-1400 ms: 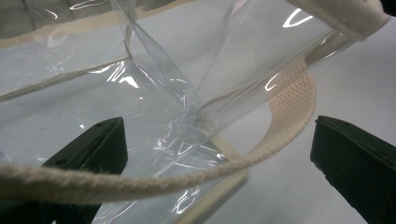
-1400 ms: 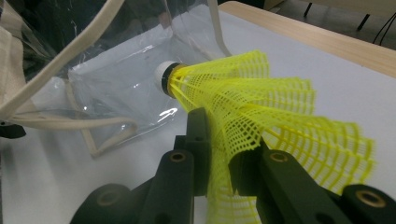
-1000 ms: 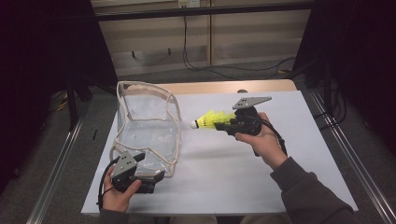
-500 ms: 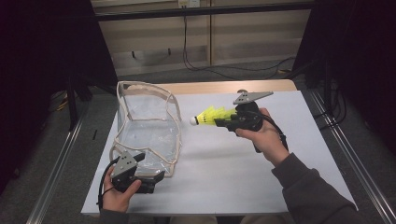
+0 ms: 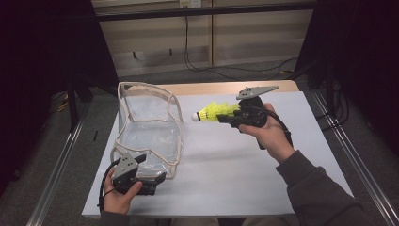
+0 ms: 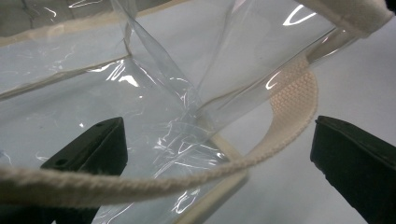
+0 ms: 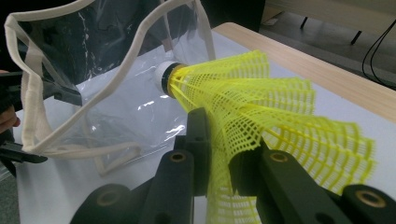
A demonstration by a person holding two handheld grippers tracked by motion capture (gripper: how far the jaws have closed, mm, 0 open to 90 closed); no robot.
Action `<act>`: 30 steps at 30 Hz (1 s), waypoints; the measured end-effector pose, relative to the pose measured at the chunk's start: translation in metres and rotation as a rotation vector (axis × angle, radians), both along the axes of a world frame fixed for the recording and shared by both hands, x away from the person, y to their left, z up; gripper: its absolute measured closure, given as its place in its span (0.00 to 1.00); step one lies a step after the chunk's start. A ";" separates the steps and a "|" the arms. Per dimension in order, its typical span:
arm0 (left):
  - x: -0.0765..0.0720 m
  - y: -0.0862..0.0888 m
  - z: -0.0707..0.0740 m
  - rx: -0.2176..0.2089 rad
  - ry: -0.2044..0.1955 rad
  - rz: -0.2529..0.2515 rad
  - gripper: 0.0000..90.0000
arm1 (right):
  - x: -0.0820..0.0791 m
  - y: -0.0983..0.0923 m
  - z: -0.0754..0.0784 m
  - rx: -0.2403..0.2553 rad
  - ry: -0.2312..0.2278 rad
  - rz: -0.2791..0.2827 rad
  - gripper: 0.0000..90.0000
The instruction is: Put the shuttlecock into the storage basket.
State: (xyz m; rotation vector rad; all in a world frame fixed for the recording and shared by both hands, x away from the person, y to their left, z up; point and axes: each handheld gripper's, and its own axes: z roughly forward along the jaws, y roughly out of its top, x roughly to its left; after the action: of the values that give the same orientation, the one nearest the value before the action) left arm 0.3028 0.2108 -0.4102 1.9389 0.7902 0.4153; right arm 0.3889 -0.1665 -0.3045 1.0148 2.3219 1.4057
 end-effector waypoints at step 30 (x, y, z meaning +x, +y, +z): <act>0.000 0.000 0.000 0.000 0.002 -0.001 0.04 | 0.002 0.015 0.022 -0.014 -0.006 0.039 0.88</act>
State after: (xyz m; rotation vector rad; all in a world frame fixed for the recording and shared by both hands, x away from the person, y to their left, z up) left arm 0.3033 0.2111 -0.4101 1.9405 0.7903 0.4124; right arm 0.3906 -0.1510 -0.2827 0.9651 2.3559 1.4026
